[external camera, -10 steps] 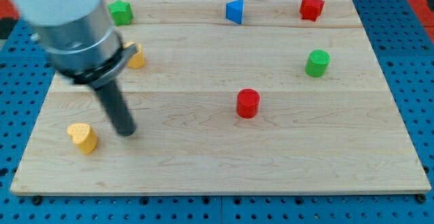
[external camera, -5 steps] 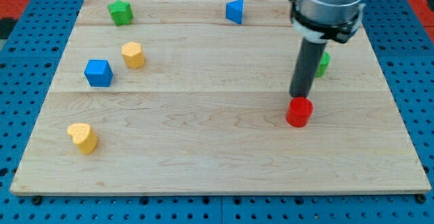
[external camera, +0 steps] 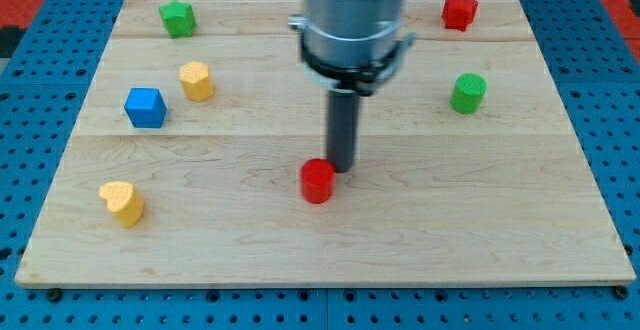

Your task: Slide the red circle to the bottom center of the board

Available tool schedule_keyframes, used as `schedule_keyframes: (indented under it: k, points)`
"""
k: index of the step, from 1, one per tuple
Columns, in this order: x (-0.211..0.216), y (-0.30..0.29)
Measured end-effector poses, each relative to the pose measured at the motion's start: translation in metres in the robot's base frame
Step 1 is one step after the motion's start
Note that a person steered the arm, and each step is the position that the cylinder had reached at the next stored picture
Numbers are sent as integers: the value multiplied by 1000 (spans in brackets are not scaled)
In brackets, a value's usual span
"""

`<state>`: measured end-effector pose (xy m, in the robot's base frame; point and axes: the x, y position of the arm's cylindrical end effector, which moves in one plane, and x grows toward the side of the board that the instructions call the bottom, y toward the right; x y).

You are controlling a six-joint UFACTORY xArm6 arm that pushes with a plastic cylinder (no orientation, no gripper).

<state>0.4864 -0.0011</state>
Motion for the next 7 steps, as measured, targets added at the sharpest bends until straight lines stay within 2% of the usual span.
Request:
schedule_keyframes:
  k: [1,2,3,4,5,6,7]
  points:
    - [2,-8]
    - [2,-51]
    - [12,-63]
    - [34,-54]
    - [56,-12]
    - [23,-41]
    - [-41,-78]
